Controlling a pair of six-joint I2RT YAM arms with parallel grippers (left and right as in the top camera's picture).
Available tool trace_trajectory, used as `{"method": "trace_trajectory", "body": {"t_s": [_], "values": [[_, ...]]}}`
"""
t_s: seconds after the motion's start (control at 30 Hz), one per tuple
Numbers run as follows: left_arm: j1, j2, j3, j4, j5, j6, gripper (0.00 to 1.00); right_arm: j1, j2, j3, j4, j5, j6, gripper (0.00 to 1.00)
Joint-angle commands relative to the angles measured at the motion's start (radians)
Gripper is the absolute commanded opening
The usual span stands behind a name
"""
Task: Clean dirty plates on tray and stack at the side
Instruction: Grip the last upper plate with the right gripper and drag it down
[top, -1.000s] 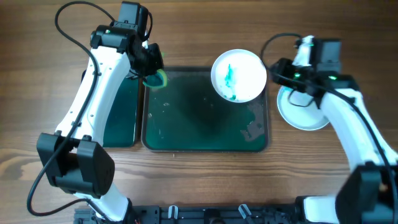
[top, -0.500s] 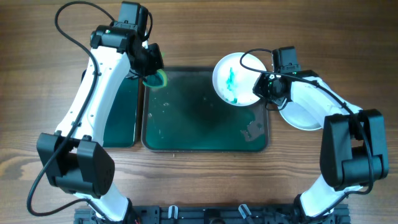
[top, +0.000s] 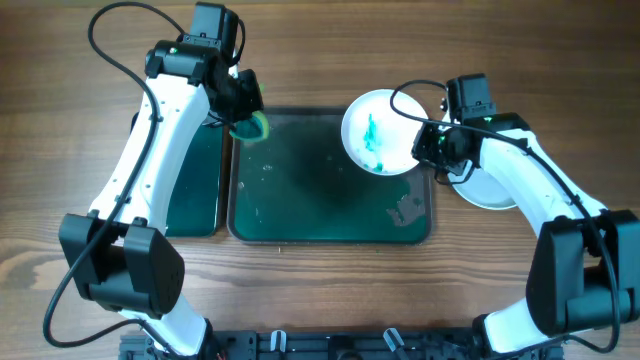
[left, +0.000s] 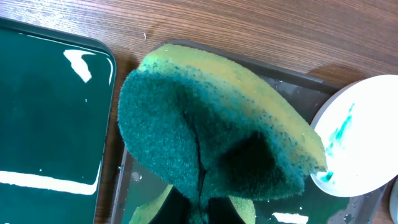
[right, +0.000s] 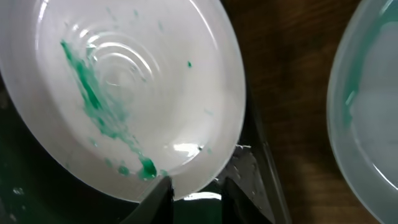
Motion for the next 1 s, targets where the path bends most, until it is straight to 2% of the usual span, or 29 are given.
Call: {"method": "trace_trajectory", "body": {"t_s": [0.0, 0.13, 0.2, 0.27, 0.4, 0.67, 0.8, 0.97], "values": [[0.002, 0.0, 0.009, 0.006, -0.006, 0.019, 0.04, -0.004, -0.008, -0.063, 0.028, 0.055, -0.016, 0.26], [0.002, 0.0, 0.009, 0.006, -0.006, 0.019, 0.04, -0.004, -0.006, -0.19, 0.198, 0.054, -0.017, 0.25], [0.002, 0.0, 0.009, 0.006, -0.006, 0.019, 0.04, -0.004, -0.006, -0.218, 0.243, 0.05, -0.018, 0.17], [0.002, 0.0, 0.009, 0.006, -0.006, 0.019, 0.04, -0.003, -0.006, -0.22, 0.252, 0.047, -0.028, 0.04], [0.002, 0.0, 0.009, 0.006, -0.006, 0.019, 0.04, 0.013, -0.006, -0.22, 0.274, -0.048, -0.088, 0.04], [0.002, 0.001, 0.009, 0.006, -0.006, 0.019, 0.05, 0.019, -0.047, -0.186, 0.343, -0.048, -0.156, 0.24], [0.002, 0.001, 0.009, 0.006, -0.006, 0.019, 0.05, 0.019, -0.034, -0.186, 0.372, -0.034, -0.21, 0.24], [0.002, 0.002, 0.009, 0.006, -0.006, 0.019, 0.05, 0.019, 0.05, -0.187, 0.455, -0.026, -0.198, 0.27]]}}
